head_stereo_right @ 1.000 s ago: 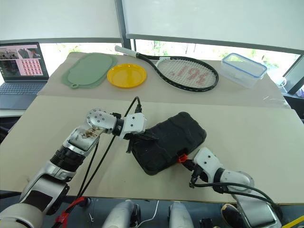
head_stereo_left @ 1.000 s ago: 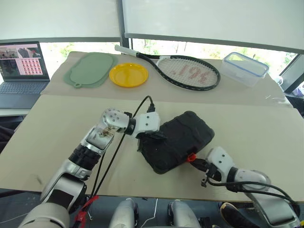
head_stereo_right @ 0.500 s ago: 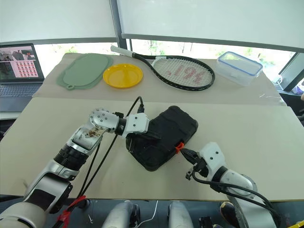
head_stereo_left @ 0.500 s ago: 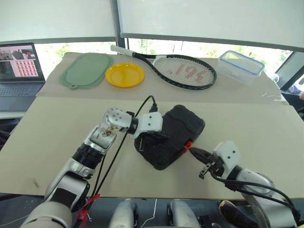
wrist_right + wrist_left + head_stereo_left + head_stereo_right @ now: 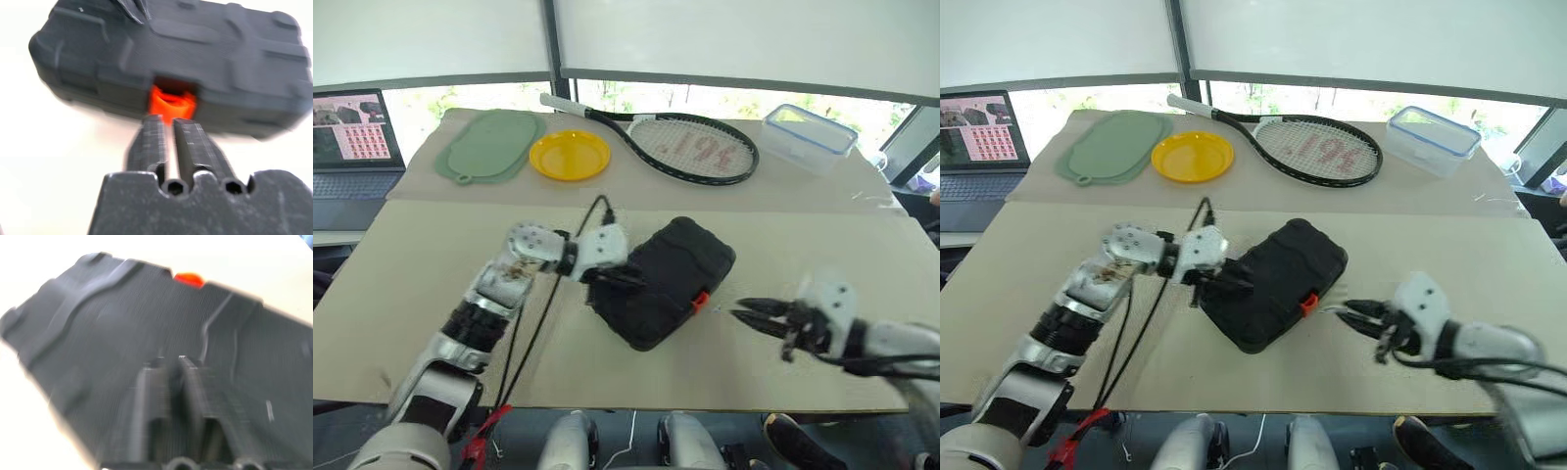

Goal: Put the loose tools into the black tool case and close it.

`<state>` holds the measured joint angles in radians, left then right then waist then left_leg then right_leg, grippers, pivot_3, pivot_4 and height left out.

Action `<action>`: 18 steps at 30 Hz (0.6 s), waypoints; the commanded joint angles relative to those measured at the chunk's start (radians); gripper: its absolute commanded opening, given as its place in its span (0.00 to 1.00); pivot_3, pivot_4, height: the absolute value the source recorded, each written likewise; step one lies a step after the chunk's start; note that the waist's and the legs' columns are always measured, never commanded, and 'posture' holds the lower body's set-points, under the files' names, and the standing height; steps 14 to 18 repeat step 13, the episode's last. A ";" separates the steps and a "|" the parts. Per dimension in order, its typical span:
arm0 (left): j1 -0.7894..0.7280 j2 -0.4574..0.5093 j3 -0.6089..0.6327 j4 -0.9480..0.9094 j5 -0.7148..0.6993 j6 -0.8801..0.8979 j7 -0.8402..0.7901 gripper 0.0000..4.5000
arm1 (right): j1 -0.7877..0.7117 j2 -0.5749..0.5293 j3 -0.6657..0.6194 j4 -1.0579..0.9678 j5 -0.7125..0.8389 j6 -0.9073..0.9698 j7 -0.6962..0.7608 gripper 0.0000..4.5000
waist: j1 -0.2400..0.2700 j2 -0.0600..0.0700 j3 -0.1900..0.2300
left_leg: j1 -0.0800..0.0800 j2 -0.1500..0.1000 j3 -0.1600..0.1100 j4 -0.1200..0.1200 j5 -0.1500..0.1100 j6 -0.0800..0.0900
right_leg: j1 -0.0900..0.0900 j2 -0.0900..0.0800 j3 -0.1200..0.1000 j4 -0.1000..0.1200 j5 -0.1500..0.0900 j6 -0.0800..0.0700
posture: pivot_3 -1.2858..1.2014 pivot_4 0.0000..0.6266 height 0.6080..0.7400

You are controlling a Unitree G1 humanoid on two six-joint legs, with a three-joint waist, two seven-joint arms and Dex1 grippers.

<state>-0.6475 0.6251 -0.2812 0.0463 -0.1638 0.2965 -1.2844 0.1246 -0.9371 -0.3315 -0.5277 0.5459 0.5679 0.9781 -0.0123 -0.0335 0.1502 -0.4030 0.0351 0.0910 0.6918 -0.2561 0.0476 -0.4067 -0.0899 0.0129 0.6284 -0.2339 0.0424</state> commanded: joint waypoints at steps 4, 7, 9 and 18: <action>0.160 0.298 0.283 -0.150 -0.219 0.282 -0.103 0.79 | -0.108 -0.225 -0.135 0.230 0.163 0.076 0.321 0.77 | -0.004 0.000 0.002 | 0.001 0.001 0.000 -0.002 0.000 0.000 | -0.001 0.000 0.000 0.000 -0.001 -0.001 | 0.52 0.24 0.99; 0.243 0.419 0.420 -0.198 -0.312 0.381 -0.133 1.00 | -0.156 -0.294 -0.119 0.336 0.152 0.050 0.425 0.98 | 0.000 0.000 0.005 | -0.003 0.001 0.001 -0.002 0.000 0.000 | -0.005 -0.002 0.000 0.000 -0.001 -0.001 | 0.52 0.24 0.99; 0.311 0.488 0.538 -0.203 -0.370 0.450 -0.152 1.00 | -0.204 -0.319 -0.088 0.406 0.126 0.016 0.461 0.98 | 0.008 0.000 0.006 | -0.005 0.001 0.001 -0.001 0.000 -0.001 | -0.006 -0.003 -0.002 0.000 -0.001 0.000 | 0.52 0.24 0.99; 0.413 0.511 0.658 -0.243 -0.413 0.454 -0.135 1.00 | -0.261 -0.320 -0.035 0.454 0.122 0.010 0.505 0.98 | 0.016 0.000 0.006 | -0.007 -0.001 0.002 -0.001 0.000 -0.001 | -0.010 -0.006 -0.002 0.000 -0.002 0.002 | 0.52 0.24 0.99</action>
